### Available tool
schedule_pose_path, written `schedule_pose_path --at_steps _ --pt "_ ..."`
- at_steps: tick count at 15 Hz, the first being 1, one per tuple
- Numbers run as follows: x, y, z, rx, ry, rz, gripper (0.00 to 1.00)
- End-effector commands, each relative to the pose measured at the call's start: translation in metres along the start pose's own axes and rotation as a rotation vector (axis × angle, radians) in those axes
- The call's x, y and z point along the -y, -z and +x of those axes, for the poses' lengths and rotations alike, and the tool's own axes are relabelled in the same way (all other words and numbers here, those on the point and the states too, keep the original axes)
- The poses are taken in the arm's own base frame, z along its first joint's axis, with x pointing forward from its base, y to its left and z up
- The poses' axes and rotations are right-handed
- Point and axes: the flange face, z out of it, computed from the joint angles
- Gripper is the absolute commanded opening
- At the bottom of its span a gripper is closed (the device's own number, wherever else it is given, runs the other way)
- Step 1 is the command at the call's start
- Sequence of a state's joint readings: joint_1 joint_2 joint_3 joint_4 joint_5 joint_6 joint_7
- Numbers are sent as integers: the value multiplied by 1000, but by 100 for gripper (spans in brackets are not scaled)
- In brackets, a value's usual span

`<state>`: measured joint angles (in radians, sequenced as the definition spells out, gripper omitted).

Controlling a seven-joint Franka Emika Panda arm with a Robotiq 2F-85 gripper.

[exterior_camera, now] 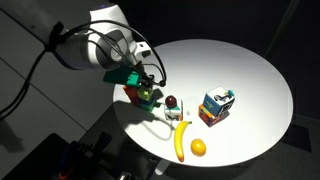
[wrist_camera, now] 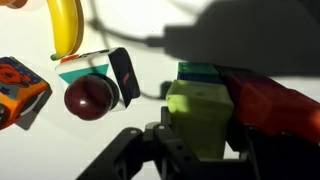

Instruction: Put the yellow block on the table

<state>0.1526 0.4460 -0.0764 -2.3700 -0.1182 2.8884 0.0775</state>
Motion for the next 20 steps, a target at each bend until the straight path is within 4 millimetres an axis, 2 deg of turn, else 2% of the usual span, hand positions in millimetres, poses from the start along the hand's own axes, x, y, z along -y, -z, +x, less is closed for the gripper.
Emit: schedule_pose_path --at_steps 1,6,9,15,20 --pt "-6 19 -1 23 -9 4 27" --pt "-22 31 -5 47 -27 -7 27" --pt "-35 32 -12 58 -35 -3 27" --pt "-67 21 -32 81 -29 10 27" --pt "-86 11 -50 110 -13 15 27"
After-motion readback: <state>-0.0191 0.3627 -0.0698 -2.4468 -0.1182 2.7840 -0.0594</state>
